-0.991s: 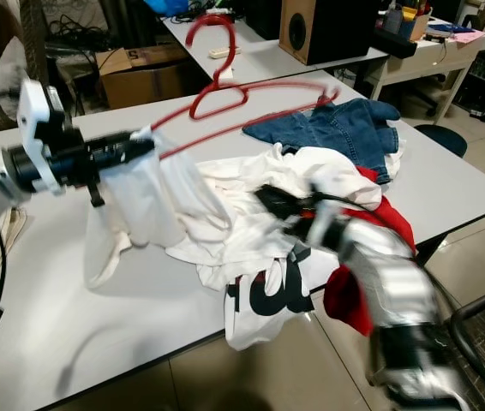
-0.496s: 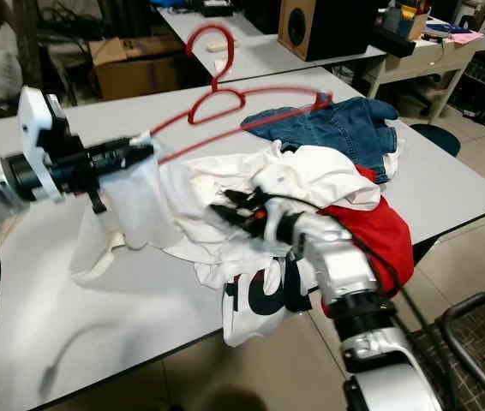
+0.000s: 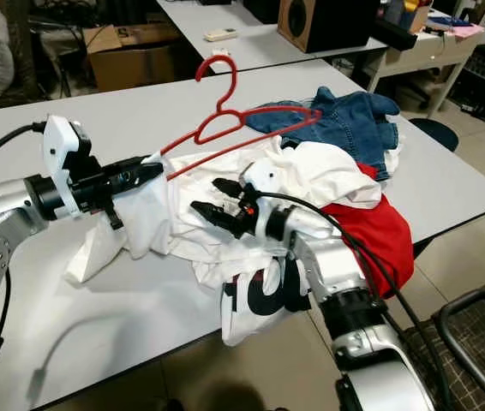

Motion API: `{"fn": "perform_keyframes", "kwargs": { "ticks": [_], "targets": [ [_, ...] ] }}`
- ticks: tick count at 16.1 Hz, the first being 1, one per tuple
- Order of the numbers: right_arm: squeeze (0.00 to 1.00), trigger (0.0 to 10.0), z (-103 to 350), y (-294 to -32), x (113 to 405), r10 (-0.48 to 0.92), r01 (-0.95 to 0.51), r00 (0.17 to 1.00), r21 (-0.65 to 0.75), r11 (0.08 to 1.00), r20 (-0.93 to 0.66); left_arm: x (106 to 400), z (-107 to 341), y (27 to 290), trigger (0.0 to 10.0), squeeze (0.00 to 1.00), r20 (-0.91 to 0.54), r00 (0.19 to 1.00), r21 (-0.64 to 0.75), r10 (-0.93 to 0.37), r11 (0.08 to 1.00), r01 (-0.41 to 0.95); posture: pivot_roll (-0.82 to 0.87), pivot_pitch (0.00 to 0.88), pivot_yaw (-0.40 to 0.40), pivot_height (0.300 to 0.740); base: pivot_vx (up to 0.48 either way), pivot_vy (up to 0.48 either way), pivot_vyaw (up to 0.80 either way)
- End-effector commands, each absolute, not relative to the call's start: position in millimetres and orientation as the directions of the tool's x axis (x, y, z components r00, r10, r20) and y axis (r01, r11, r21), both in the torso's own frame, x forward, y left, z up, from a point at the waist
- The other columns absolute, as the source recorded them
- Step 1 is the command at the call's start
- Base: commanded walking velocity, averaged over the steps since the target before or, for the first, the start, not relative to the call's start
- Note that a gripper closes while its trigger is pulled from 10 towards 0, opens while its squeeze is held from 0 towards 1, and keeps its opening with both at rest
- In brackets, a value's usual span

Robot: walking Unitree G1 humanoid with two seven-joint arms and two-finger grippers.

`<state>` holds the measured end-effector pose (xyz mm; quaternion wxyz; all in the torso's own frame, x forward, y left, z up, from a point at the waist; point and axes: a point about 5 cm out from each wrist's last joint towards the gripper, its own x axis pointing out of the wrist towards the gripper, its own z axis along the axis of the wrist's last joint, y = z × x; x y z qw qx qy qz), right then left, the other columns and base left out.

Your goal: Hang hanger

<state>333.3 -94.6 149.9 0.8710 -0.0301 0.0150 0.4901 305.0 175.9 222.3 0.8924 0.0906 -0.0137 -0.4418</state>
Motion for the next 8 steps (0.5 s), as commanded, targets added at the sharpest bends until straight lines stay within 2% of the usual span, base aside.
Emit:
{"fn": "perform_keyframes", "kwargs": {
  "ticks": [1, 3, 4, 5, 6, 8],
  "targets": [
    [1.00, 10.0, 150.9, -96.5, 329.5, 0.861, -0.864, 0.503, -0.072, 0.498, -0.076, 303.8, 224.0, 175.6, 0.0, 0.00, -0.052, 0.613, 0.198, -0.788, 0.594, 0.780, 0.09, 0.100, 0.006, 0.740, 0.000, 0.000, 0.00],
    [1.00, 10.0, 146.0, -104.4, 318.1, 0.878, -0.893, 0.447, -0.146, 0.426, -0.173, 304.6, 224.3, 177.4, 0.0, 0.00, -0.051, 0.620, 0.199, -0.783, 0.600, 0.775, 0.08, 0.105, 0.009, 0.740, 0.000, 0.000, 0.00],
    [1.00, 10.0, 144.5, -105.2, 316.8, 0.875, -0.895, 0.443, -0.158, 0.418, -0.194, 304.9, 224.5, 177.7, 0.0, 0.00, -0.050, 0.622, 0.200, -0.782, 0.602, 0.773, 0.08, 0.104, 0.010, 0.740, 0.000, 0.000, 0.00],
    [0.14, 10.0, 137.5, -106.6, 316.4, 0.849, -0.886, 0.460, -0.199, 0.419, -0.262, 304.0, 225.4, 178.3, 0.0, 0.00, -0.047, 0.621, 0.202, -0.783, 0.601, 0.773, 0.08, 0.104, 0.010, 0.740, 0.000, 0.000, 0.00],
    [0.00, 10.0, 132.9, -108.2, 320.8, 0.809, -0.858, 0.510, -0.237, 0.455, -0.292, 303.1, 226.8, 178.3, 0.0, 0.00, -0.042, 0.618, 0.202, -0.785, 0.599, 0.775, 0.08, 0.102, 0.012, 0.740, 0.000, 0.000, 0.00],
    [0.00, 10.0, 131.4, -109.8, 329.0, 0.763, -0.817, 0.576, -0.237, 0.526, -0.293, 302.1, 229.2, 178.2, 0.0, 0.00, -0.037, 0.612, 0.203, -0.790, 0.593, 0.779, 0.08, 0.099, 0.009, 0.740, 0.000, 0.000, 0.00]
  ]
}}
